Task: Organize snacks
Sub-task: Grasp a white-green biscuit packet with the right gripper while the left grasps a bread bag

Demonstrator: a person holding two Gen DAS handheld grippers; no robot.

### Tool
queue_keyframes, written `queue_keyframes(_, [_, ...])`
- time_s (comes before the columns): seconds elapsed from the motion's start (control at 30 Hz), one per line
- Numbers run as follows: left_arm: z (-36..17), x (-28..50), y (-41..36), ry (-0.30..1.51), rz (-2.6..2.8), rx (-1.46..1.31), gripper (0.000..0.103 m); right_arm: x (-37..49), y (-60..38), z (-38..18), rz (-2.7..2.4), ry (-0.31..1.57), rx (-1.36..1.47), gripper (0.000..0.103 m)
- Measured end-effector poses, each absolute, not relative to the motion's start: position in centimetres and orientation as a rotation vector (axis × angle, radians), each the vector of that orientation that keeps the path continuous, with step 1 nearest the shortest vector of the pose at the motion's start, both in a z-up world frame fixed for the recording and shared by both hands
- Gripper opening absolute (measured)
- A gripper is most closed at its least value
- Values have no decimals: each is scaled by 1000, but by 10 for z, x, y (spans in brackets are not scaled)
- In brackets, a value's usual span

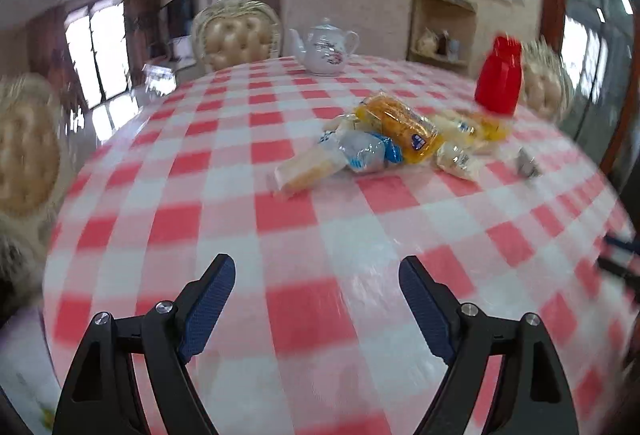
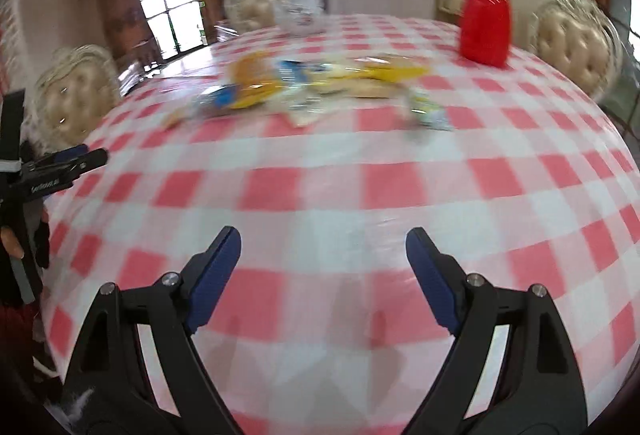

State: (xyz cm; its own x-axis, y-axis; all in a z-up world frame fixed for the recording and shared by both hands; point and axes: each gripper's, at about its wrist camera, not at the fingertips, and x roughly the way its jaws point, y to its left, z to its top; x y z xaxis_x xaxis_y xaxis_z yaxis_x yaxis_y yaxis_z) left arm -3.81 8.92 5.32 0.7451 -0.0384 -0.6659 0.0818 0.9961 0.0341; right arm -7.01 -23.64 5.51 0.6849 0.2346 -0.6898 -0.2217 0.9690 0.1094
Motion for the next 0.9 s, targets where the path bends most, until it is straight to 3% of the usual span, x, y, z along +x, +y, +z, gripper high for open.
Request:
queue_keyframes(0.23, [51,7,85,782,-127,198,85,12,-313,43,132,833,129,87])
queue_keyframes(0.47, [30,35,97,834,-177,220,85,88,-304,24,198,886,165,87])
queue_keyframes(0.7, [21,46,107,841,-220,234,85,133,-289,22,323,903,-108,92])
queue_keyframes(0.8, [22,48,109,833,-242,221,85,148,-302,14,359,941,-46,92])
queue_keyframes(0.87, [21,53,108,833,-246,230,85,148,-304,12,370,942,-29,85])
queue_keyframes(0.9, [19,56,106,839,-250,242,85,146,-303,13,371,932,-42,64])
